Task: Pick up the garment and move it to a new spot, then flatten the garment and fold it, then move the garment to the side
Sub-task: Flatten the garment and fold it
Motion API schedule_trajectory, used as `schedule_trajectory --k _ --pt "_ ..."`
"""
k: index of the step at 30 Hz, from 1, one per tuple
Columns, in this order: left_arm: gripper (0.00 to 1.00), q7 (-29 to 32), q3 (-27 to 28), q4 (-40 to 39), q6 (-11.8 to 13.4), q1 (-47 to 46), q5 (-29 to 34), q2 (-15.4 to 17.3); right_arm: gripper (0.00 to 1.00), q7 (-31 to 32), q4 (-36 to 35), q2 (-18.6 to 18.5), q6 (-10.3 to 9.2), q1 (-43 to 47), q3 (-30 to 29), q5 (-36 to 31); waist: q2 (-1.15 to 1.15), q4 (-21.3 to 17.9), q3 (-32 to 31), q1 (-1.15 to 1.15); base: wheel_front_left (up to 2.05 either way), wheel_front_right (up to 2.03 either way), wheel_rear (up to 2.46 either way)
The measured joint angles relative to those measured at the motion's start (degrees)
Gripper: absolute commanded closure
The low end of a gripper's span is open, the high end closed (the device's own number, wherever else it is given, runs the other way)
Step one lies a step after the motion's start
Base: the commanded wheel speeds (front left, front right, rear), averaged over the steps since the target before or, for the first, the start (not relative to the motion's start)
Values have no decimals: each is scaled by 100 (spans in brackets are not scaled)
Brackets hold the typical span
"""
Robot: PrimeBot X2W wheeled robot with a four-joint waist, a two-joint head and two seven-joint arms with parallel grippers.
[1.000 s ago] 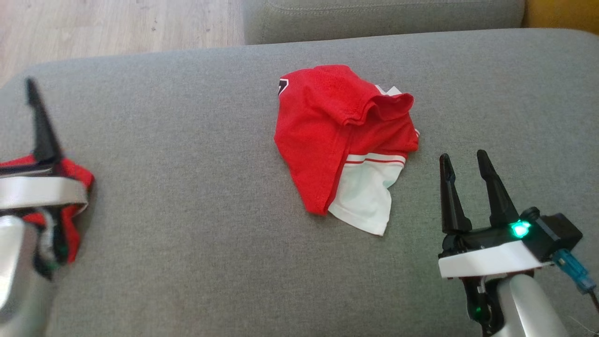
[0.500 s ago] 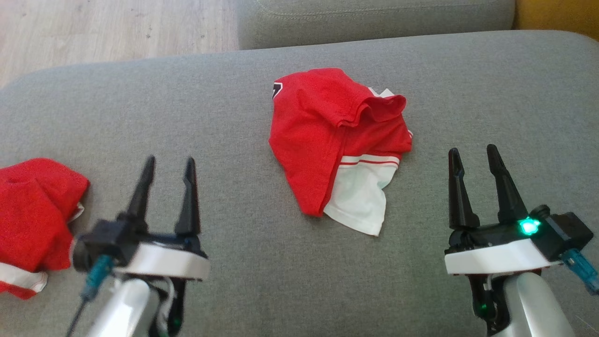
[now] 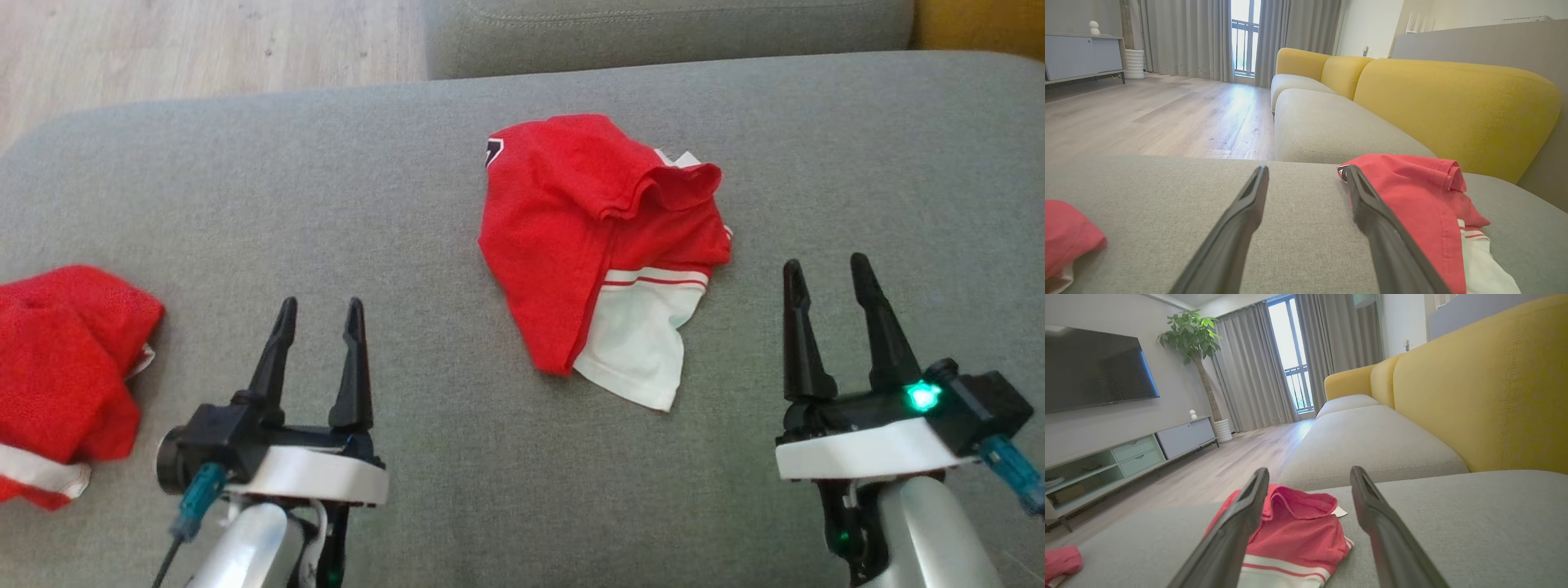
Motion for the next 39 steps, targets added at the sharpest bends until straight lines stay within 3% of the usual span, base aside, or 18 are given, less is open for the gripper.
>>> schedule_trajectory --k 5,10,16,26,27,28,34,39 --pt "0 -1 -1 35 -97 -23 85 -157 0 0 300 0 0 -171 326 -381 0 136 174 0 0 0 0" --pt "0 -2 0 147 -261 -181 143 -286 0 321 1148 -14 0 -952 687 -385 0 393 392 0 0 0 0" --pt "0 -15 -60 498 -403 -297 127 -469 0 757 2127 -27 0 -1689 824 263 0 713 587 1 0 0 0" --pt "0 -16 -33 690 -606 -422 193 -758 0 452 3461 -64 0 -2809 760 702 0 1323 852 1 0 0 0" --pt "0 -16 -21 706 -617 -422 202 -769 58 374 3526 -71 0 -2898 784 702 0 1354 869 1 0 0 0" --pt "0 -16 -8 714 -627 -422 203 -781 100 299 3577 -76 0 -2972 823 698 0 1378 879 1 0 0 0" --pt "0 -16 93 777 -660 -421 265 -835 100 68 3573 -79 0 -3078 861 617 0 1358 769 1 0 0 0" --pt "0 -16 196 809 -699 -413 344 -855 100 41 2872 -85 0 -3078 370 449 0 1230 580 0 0 0 0"
